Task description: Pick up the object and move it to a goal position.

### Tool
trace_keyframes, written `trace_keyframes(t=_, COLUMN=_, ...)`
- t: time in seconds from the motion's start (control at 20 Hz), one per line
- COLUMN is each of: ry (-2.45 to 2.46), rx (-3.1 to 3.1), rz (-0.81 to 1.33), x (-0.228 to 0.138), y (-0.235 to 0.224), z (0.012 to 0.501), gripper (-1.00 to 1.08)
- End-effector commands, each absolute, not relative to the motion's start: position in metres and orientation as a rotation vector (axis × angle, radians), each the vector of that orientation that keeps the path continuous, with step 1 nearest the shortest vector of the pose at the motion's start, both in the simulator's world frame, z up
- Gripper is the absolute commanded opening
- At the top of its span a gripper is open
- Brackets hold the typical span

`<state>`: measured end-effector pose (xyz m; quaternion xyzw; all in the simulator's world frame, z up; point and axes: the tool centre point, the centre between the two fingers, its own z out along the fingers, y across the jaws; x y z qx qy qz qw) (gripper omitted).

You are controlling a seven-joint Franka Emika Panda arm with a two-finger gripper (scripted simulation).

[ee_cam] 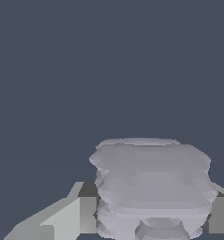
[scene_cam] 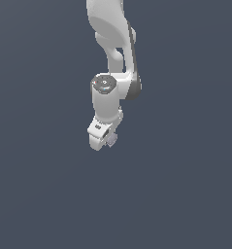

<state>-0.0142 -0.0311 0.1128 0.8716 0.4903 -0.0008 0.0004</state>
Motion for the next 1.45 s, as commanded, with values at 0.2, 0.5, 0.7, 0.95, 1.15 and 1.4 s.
trace_keyframes(t=0.2, ry=1.539, rx=2.736, rz=-0.004, x=-0.054, y=-0.011, z=0.15, gripper=-1.0)
trace_keyframes(t=0.5, ry=1.539, rx=2.736, rz=-0.004, x=-0.086, y=0.007, z=0.182, gripper=-1.0)
trace_keyframes(t=0.7, ry=1.539, rx=2.737, rz=-0.002, x=-0.101, y=0.015, z=0.198, gripper=-1.0)
trace_keyframes(t=0.95, ry=1.54, rx=2.737, rz=-0.001, x=-0.114, y=0.023, z=0.212, gripper=-1.0)
trace_keyframes(t=1.15, ry=1.54, rx=2.738, rz=-0.001, x=-0.119, y=0.026, z=0.218, gripper=-1.0)
trace_keyframes(t=1.4, ry=1.541, rx=2.738, rz=0.0, x=-0.119, y=0.027, z=0.22, gripper=-1.0)
